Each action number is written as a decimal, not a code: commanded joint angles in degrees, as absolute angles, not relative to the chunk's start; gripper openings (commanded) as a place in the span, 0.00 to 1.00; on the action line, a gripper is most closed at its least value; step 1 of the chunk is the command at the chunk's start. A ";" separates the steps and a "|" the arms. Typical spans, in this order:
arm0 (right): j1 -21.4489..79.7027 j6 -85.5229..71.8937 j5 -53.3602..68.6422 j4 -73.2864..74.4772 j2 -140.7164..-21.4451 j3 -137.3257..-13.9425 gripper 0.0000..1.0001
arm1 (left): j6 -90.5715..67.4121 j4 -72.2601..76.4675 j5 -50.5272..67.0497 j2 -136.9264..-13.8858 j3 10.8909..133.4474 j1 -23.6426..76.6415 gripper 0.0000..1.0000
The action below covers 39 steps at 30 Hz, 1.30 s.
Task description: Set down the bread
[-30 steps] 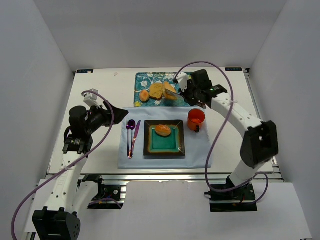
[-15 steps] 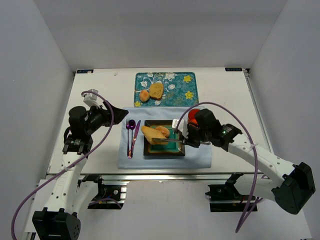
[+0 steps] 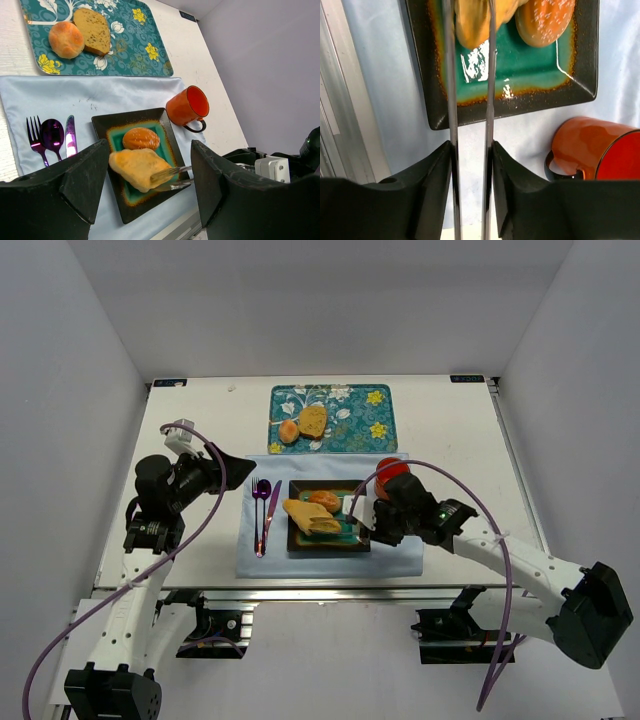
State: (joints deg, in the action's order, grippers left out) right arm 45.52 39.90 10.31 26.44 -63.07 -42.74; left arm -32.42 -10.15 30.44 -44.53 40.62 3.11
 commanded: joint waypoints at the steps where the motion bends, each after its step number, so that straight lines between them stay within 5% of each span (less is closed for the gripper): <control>1: 45.70 40.43 9.58 24.79 -60.48 -42.54 0.45 | -32.34 -10.46 29.88 -43.86 40.43 2.99 0.75; 7: 45.70 40.34 11.16 24.34 -57.83 -42.19 0.52 | -32.34 -9.67 30.41 -44.65 40.69 2.99 0.75; 23: 45.70 38.86 14.16 23.39 -49.83 -43.94 0.48 | -32.52 -9.05 30.85 -45.00 40.25 2.99 0.75; 30: 34.94 18.83 7.91 16.36 -56.68 -51.41 0.03 | -32.70 -8.26 31.11 -45.53 40.25 2.99 0.75; 39: 8.89 9.59 11.17 15.82 -73.53 -62.83 0.00 | -32.25 -8.09 31.46 -45.71 40.25 2.99 0.75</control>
